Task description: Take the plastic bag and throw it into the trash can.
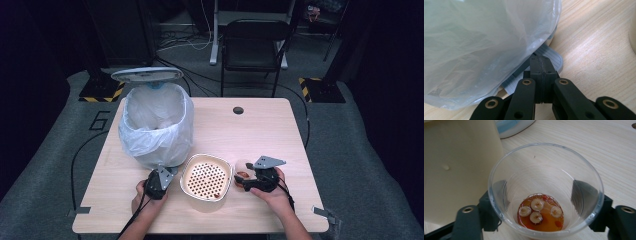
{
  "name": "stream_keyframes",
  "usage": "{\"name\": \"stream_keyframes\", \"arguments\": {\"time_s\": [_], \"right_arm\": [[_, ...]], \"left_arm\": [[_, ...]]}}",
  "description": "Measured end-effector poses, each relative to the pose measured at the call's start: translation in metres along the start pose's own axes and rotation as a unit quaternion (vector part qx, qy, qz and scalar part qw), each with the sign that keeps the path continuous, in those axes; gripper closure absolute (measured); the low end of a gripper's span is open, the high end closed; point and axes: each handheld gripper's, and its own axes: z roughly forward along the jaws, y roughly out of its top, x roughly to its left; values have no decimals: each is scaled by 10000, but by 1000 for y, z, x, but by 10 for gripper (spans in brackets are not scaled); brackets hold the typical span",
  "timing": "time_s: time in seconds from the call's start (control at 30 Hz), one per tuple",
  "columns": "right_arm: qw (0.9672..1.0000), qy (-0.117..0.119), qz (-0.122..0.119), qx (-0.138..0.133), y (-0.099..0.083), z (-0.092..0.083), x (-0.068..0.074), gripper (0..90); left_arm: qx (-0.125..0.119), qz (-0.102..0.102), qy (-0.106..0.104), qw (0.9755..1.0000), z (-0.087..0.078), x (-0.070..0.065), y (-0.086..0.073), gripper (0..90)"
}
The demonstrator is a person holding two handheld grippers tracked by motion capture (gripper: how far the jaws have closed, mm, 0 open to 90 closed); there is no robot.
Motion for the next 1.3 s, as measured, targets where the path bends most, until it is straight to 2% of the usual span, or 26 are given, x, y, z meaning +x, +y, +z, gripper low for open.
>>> {"name": "stream_keyframes", "arguments": {"time_s": [0.17,0.33,0.37,0.43,0.57,0.67,0.87,1.0,1.3], "right_arm": [[9998,-20,-180,-34,0,-1,0,336],[9997,-34,-241,-38,0,-1,3,365],[9994,-35,-340,-66,1,-1,2,366],[9992,-50,-393,-75,1,-3,2,369],[9994,-28,-318,-118,4,-7,1,378],[9993,26,-358,-133,8,-12,-2,381],[9989,98,-423,-198,26,-22,-11,386],[9986,122,-441,-264,44,-28,-16,387],[9979,149,-573,-254,78,-29,-24,391]], "left_arm": [[-3,-2,3,10000,0,0,0,899],[-2,0,0,10000,0,0,0,900],[-4,-7,2,10000,0,0,0,899],[-1,-3,-1,10000,0,0,0,899],[-1,2,-2,10000,0,0,0,899],[-5,12,9,10000,0,0,0,899],[0,-1,-2,10000,0,0,0,899],[-4,12,10,10000,0,0,0,900],[-5,18,12,10000,0,0,0,900]]}}
